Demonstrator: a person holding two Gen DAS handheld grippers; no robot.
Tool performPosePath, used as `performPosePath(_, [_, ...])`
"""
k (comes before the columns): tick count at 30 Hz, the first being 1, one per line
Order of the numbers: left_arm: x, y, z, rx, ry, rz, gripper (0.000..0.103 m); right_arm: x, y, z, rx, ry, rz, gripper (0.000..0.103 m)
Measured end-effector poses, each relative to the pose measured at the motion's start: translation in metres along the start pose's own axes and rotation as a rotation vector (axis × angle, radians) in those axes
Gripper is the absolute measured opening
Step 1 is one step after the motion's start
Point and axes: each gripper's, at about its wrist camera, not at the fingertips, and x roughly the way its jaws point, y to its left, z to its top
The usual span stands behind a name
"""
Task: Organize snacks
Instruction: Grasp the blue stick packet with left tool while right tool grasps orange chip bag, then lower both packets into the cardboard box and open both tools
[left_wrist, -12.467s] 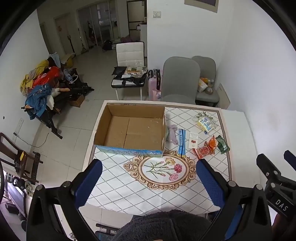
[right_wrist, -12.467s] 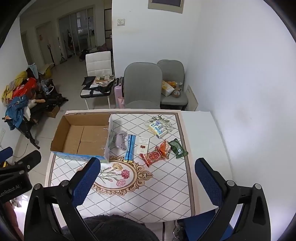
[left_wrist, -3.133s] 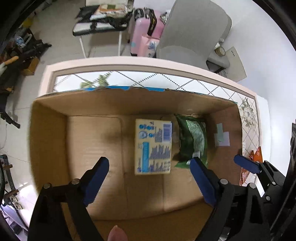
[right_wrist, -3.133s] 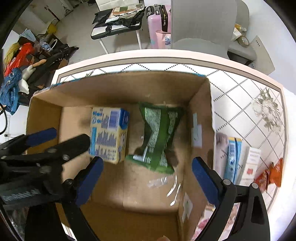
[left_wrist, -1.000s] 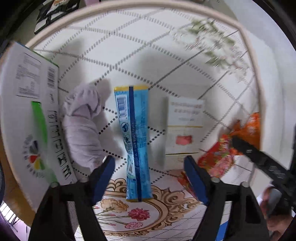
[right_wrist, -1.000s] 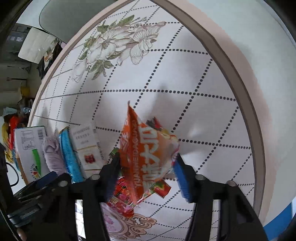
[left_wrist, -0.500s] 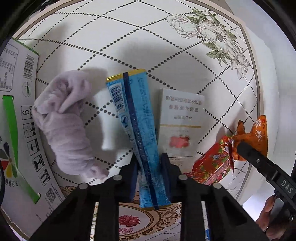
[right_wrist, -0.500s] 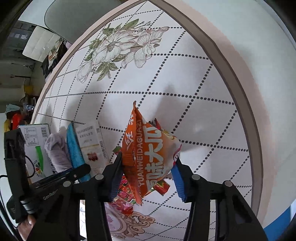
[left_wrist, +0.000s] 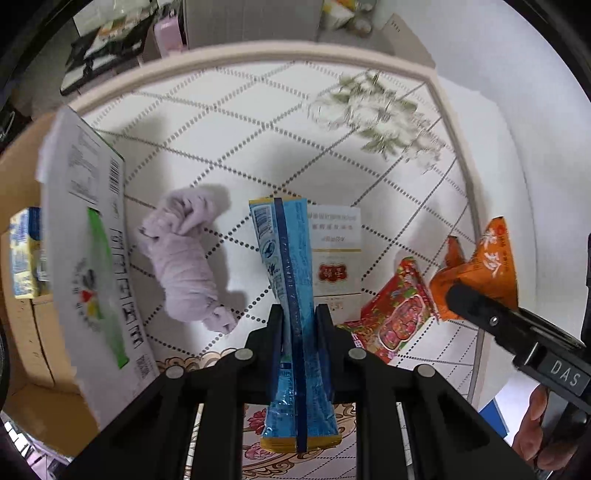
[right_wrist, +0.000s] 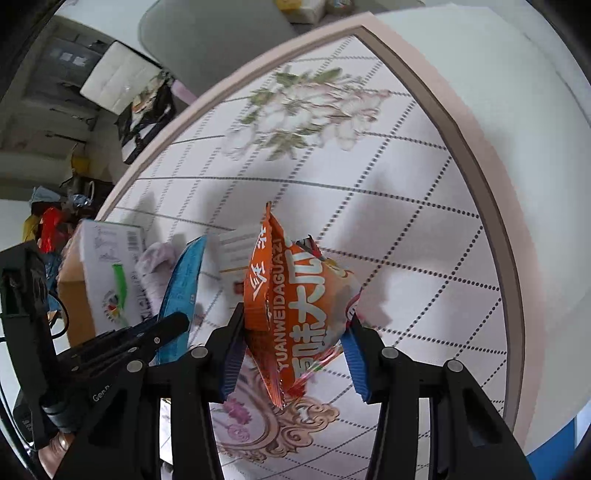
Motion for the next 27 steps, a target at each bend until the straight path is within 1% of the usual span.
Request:
performPosePath(3, [-0.020,0.006,-0.003,-0.002,-0.041,-0.014,0.014,-0.009,0.014,-0.005,-0.024,-0.012,0.008,0.050])
performPosePath(6, [-0.041,0.004,-0.004,-0.002,-0.084,-0.032,0.014,-0.021,0.032,-0.010,-0.048,-0.024,0.022,0.050])
performPosePath(7, [-0.046,0.010,-0.002,-0.002,-0.092,-0.036,0.014,-0.024,0.037,-0.011,-0.055,-0.027,0.026,0.049])
performPosePath(9, [-0.067,0.020,-0.007,-0.005,-0.120,-0.052,0.014,-0.033,0.052,-0.015,-0.075,-0.035,0.039,0.049])
performPosePath(12, [-0.096,0.033,-0.011,-0.006,-0.167,-0.065,0.014,-0.046,0.083,-0.022,-0.116,-0.053,0.060,0.049])
performPosePath(14, [-0.116,0.045,-0.015,-0.005,-0.195,-0.072,0.014,-0.054,0.110,-0.029,-0.150,-0.061,0.083,0.049])
performPosePath(16, [-0.142,0.068,-0.021,-0.017,-0.231,-0.066,0.014,-0.058,0.137,-0.036,-0.183,-0.064,0.101,0.049])
performPosePath(19, [-0.169,0.104,-0.027,-0.044,-0.269,-0.049,0.014,-0.058,0.186,-0.051,-0.251,-0.056,0.125,0.049])
performPosePath(22, [-0.196,0.157,-0.036,-0.092,-0.295,-0.025,0.014,-0.045,0.233,-0.065,-0.299,-0.025,0.150,0.049])
performPosePath(25, [-0.206,0.199,-0.043,-0.126,-0.309,0.025,0.014,-0.026,0.273,-0.079,-0.329,0.010,0.157,0.049])
performPosePath(27, [-0.206,0.236,-0.046,-0.158,-0.299,0.052,0.014,-0.009,0.295,-0.088,-0.343,0.037,0.147,0.049])
